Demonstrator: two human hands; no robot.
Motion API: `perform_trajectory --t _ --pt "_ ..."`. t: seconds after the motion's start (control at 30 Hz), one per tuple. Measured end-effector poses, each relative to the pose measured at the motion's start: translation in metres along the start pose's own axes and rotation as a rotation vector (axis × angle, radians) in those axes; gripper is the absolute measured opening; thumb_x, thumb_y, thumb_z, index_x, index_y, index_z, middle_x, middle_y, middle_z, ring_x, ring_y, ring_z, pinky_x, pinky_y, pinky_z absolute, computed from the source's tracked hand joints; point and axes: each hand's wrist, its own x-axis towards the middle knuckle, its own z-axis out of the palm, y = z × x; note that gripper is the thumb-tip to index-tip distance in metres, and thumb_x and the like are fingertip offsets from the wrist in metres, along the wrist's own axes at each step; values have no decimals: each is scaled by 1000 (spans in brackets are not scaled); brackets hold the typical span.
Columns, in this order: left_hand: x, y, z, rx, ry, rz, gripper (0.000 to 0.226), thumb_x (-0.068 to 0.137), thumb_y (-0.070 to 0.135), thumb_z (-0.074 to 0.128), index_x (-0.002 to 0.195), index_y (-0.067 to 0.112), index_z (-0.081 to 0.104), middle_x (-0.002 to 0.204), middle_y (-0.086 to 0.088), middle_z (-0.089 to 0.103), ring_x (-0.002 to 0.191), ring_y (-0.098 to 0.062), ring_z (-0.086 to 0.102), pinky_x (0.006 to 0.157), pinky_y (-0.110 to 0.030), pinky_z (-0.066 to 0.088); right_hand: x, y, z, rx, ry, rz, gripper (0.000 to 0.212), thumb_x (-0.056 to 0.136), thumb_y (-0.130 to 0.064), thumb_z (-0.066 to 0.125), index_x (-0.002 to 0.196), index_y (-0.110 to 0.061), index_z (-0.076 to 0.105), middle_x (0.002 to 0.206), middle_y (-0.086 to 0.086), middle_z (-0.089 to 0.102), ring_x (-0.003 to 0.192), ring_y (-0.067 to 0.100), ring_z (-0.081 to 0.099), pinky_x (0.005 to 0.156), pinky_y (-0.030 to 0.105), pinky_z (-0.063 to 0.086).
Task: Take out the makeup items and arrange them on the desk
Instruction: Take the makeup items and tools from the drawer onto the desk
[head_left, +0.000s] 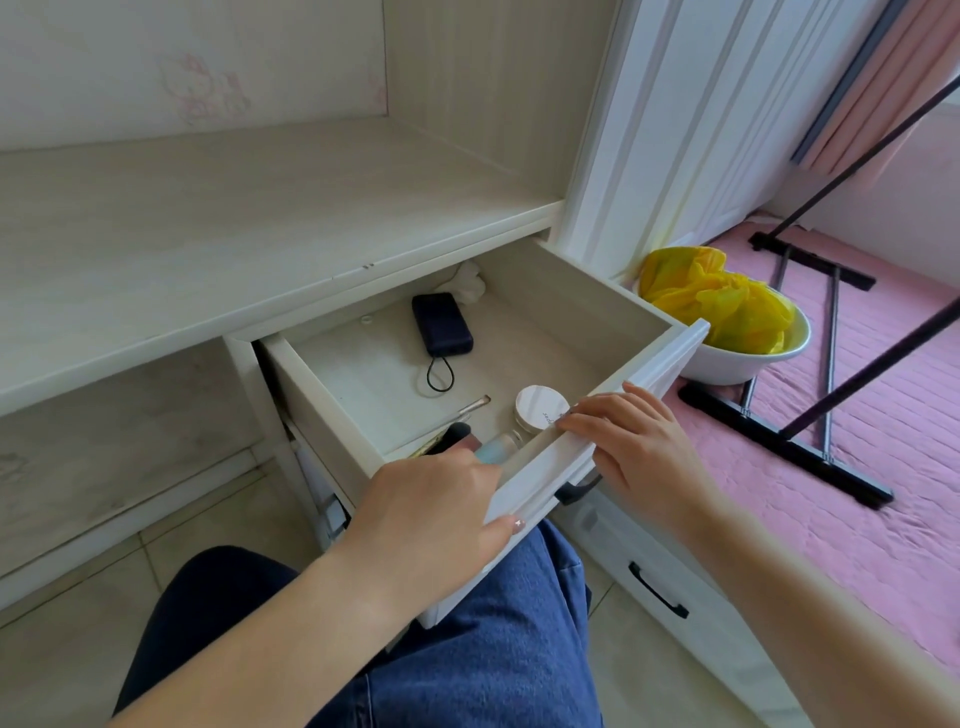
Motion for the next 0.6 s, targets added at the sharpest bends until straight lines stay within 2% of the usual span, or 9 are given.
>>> perform_trajectory --t 0.2,0.33,0.4,0.47,0.6 --pt "-1 4 3 -22 -3 29 49 88 62 37 118 28 55 105 11 56 89 -12 60 68 -24 46 -5 0 -4 18 0 15 31 88 -13 43 109 -22 65 104 1 67 95 21 64 98 50 44" --pt "3 3 -2 -22 -17 46 57 85 70 25 118 33 54 100 10 59 86 -11 61 69 -27 49 3 3 -7 43 -42 27 32 90 -14 41 103 -20 69 98 0 68 89 23 65 93 52 47" --pt "10 -2 -8 -57 -24 22 54 87 69 23 117 37 54 98 10 61 86 -10 60 69 -28 49 12 5 -10 80 -33 58 32 89 -14 40 103 -21 68 97 0 67 88 23 64 93 51 47" --pt "23 -12 -14 -74 -22 -27 48 88 65 26 113 37 57 100 12 62 89 -10 60 69 -27 46 25 5 -14 115 -20 97 33 89 -13 40 105 -19 69 98 0 66 90 21 63 94 47 47" --pt "52 -42 -20 -4 -64 -94 35 91 49 45 118 32 59 111 10 63 99 -13 61 80 -32 50 62 9 -14 80 -71 103 27 90 -14 47 106 -17 69 102 4 66 90 24 63 86 37 47"
